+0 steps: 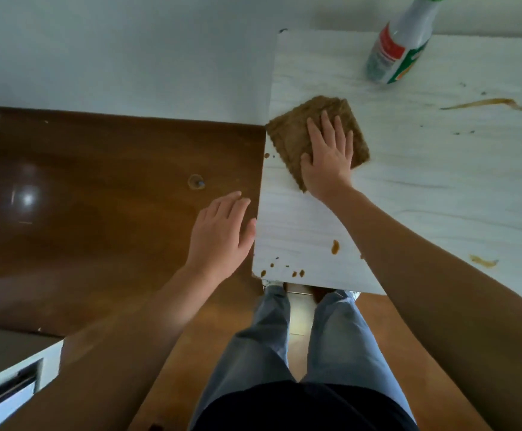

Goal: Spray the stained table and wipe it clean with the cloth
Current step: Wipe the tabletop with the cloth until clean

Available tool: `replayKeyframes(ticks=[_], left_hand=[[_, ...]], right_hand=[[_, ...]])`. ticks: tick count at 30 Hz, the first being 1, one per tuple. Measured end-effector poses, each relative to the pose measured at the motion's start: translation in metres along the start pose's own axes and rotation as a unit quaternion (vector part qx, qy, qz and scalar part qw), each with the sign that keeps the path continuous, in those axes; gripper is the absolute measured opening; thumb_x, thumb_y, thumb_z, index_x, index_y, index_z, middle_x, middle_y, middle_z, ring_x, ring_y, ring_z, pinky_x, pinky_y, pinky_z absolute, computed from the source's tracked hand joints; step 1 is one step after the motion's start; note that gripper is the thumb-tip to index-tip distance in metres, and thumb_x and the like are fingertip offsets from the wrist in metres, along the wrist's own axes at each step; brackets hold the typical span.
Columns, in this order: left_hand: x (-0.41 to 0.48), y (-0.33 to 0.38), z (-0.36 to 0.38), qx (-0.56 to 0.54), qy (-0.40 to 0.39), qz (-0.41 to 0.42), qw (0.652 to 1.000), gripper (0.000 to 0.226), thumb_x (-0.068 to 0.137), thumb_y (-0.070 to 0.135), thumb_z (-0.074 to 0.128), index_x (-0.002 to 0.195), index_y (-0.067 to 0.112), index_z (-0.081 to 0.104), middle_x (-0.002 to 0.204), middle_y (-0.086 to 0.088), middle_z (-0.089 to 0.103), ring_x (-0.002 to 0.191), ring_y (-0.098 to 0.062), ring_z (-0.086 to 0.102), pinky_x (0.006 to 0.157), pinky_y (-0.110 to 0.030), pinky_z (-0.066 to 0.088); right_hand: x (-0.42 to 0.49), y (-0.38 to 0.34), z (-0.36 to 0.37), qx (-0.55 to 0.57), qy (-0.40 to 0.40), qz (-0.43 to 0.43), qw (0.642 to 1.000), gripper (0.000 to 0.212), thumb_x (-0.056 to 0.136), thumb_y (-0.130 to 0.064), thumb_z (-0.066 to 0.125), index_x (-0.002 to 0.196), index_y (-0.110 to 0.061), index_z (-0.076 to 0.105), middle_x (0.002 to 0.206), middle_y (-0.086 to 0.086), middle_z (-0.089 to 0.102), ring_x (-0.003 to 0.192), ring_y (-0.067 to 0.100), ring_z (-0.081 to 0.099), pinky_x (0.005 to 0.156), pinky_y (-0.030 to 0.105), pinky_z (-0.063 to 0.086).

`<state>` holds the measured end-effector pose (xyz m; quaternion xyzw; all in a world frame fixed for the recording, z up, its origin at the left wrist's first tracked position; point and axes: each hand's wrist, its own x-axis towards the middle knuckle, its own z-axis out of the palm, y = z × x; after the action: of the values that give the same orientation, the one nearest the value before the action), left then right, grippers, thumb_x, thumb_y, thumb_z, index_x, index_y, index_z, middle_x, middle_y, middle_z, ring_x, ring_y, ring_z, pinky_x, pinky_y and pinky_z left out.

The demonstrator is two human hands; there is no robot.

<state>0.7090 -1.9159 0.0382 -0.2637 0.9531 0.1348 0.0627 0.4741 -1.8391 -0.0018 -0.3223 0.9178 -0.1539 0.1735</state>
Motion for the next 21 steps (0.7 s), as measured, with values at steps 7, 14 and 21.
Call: replayKeyframes(ticks=[7, 14, 21], left_hand=[[0.003, -0.006, 0.016, -0.023, -0.002, -0.002, 1.000, 0.048, 0.107, 0.043, 0.043, 0.145, 0.014, 0.052, 0.156, -0.008, 0.047, 0.144, -0.027, 0.045, 0.116, -0.043, 0.039], [-0.005, 0.001, 0.033, -0.015, -0.025, 0.141, 0.990, 0.048, 0.106, 0.037, 0.042, 0.143, 0.009, 0.052, 0.156, -0.013, 0.043, 0.145, -0.029, 0.042, 0.115, -0.044, 0.041], [-0.007, -0.008, 0.035, -0.028, -0.046, 0.144, 0.988, 0.047, 0.106, 0.038, 0.041, 0.147, 0.015, 0.045, 0.164, -0.009, 0.034, 0.150, -0.029, 0.036, 0.117, -0.044, 0.036]], right_hand=[[-0.073, -0.025, 0.024, -0.030, -0.043, -0.126, 0.991, 0.060, 0.104, -0.027, 0.038, 0.161, -0.021, 0.022, 0.170, 0.004, 0.012, 0.157, 0.025, 0.000, 0.127, 0.045, -0.005], [-0.136, 0.064, 0.000, -0.052, -0.046, -0.080, 0.994, 0.061, 0.102, -0.033, 0.035, 0.161, -0.022, 0.023, 0.169, 0.003, 0.016, 0.157, 0.021, 0.005, 0.128, 0.046, 0.004], [-0.096, 0.035, 0.013, -0.028, 0.027, 0.063, 0.997, 0.064, 0.102, -0.025, 0.038, 0.162, -0.019, 0.017, 0.171, 0.007, 0.006, 0.157, 0.029, -0.002, 0.127, 0.047, -0.005]])
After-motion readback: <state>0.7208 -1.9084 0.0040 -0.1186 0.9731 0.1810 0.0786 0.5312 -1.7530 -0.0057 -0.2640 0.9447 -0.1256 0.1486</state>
